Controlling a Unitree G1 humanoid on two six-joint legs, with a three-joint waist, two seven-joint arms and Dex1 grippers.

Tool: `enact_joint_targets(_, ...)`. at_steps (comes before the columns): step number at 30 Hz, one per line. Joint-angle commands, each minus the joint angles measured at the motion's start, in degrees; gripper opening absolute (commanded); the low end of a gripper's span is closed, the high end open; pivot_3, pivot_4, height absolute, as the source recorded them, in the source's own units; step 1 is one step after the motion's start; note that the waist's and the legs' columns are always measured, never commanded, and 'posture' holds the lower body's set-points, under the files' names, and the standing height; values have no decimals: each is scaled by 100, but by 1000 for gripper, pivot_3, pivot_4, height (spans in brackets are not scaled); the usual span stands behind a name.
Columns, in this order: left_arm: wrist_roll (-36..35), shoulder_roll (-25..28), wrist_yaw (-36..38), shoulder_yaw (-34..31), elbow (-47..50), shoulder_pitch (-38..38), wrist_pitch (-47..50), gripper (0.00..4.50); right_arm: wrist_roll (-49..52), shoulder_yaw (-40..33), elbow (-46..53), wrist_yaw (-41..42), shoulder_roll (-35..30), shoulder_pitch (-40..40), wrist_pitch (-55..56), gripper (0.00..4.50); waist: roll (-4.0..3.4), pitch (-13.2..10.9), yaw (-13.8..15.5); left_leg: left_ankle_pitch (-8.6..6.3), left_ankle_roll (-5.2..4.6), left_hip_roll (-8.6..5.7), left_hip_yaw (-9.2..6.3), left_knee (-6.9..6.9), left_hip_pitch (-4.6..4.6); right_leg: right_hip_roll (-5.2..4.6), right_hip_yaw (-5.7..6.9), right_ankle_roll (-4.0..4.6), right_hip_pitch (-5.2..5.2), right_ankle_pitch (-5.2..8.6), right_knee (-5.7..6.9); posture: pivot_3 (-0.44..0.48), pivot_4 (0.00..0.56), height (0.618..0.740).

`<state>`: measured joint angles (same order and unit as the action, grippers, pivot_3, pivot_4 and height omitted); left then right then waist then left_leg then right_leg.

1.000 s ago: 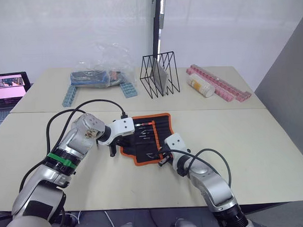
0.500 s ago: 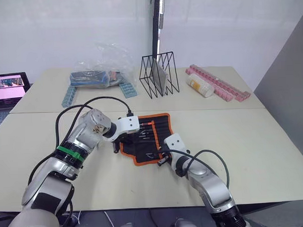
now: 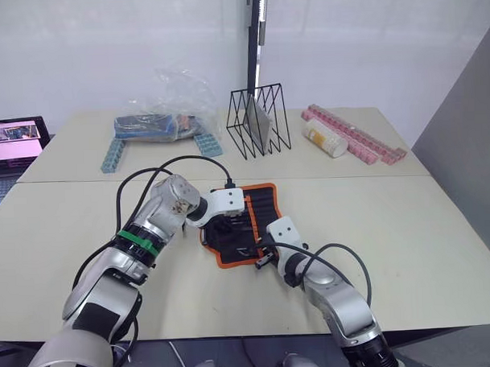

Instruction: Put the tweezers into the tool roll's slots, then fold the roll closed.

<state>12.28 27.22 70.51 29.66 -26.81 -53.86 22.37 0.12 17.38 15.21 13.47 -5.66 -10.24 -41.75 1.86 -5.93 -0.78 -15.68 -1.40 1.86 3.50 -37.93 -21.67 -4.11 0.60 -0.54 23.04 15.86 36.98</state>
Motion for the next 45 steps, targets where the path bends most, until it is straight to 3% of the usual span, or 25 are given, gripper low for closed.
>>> enact_joint_targets(1, 23, -235, -164, -75, -172, -229, -136, 49, 9, 240, -493, 83, -75, 385, -532, 0, 1, 0, 0, 0, 0, 0, 0, -1, -1, 0, 0, 0, 0, 0, 0, 0, 150, 737)
enact_joint_targets(16, 87, -557, -463, -228, -600, -310, -181, 49, 21, 217, -441, 85, -134, 417, -577, 0, 0, 1, 25, -2, -3, -1, -10, -28, 5, 2, 0, -4, -26, 2, 2, 0, 150, 737)
enact_joint_targets(25, -269, -369, -247, -600, 91, -302, 118, 3048, 20, 224, -500, 119, -149, 353, -565, 0, 0, 0, 8, -2, -4, 0, -13, -37, -2, 5, -1, -4, -23, 2, 6, 0, 150, 737)
enact_joint_targets(32, -994, 144, 71, -1276, 1535, -179, 1255, 3048, 13, 264, -560, 186, -180, 309, -538, 0, -2, -1, -10, -3, -5, 6, -14, -40, -5, 11, -6, -4, -17, 2, 10, 0, 150, 737)
enact_joint_targets(39, -1613, 1264, -291, -2353, 3027, 1030, 2461, 3048, -10, 299, -681, 281, -235, 179, -490, 0, -14, -4, -76, -3, -4, 10, -13, -35, 17, 16, -22, -4, -26, 2, 12, 0, 150, 737)
enact_joint_targets(42, -1739, 1687, -662, -2909, 3550, 1943, 2779, 3048, 1, 301, -692, 315, -276, 159, -482, 0, -14, -5, -79, -3, -3, 12, -13, -30, 31, 13, -19, -3, -38, 2, 11, 0, 150, 737)
enact_joint_targets(45, -1873, 1786, -1189, -3972, 4649, 3500, 3237, 3048, 5, 316, -688, 425, -383, 124, -482, 0, -15, -9, -73, -4, -3, 11, -13, -24, 42, -6, -18, -3, -51, 2, 9, 0, 150, 737)
